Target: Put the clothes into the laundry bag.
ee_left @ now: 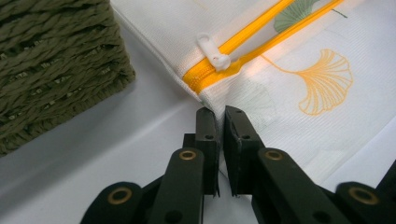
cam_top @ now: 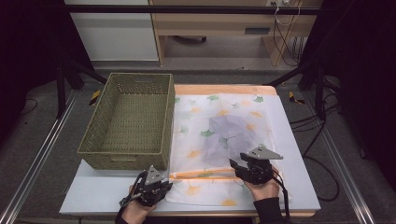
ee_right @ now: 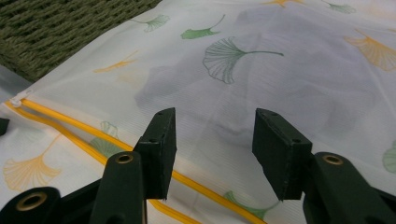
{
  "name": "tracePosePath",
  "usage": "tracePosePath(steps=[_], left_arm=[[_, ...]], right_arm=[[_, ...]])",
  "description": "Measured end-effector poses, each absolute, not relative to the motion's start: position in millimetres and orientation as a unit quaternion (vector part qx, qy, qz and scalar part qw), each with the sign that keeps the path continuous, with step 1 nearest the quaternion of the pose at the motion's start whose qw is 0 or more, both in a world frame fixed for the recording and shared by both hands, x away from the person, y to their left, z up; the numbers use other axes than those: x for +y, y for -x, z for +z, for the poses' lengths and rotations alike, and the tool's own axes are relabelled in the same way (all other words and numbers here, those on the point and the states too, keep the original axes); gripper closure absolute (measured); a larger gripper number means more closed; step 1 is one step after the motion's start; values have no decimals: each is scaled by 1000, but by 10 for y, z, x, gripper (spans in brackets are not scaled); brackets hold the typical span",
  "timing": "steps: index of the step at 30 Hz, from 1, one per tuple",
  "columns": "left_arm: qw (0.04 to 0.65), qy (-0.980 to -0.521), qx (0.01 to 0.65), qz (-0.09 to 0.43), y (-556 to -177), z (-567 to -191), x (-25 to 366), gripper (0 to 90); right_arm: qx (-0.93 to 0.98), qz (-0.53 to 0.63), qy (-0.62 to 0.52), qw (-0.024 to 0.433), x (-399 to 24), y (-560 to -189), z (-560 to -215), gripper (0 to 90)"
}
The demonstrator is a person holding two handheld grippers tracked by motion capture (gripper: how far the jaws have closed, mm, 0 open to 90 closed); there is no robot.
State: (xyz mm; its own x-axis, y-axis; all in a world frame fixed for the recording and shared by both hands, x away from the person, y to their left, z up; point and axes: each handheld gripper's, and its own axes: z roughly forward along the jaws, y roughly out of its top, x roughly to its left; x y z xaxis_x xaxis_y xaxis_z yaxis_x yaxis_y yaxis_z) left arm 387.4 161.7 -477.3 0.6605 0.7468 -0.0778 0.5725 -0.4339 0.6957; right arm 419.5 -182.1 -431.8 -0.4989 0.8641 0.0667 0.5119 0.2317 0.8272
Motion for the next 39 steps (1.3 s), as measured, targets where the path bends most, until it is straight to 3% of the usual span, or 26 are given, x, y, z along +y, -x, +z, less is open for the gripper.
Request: tracePosePath(steps=[39], left_arm=[[362, -839, 387, 121, -3877, -4779, 1627, 849]], right_arm=[[808, 432, -378, 130, -604, -4320, -4362, 506]])
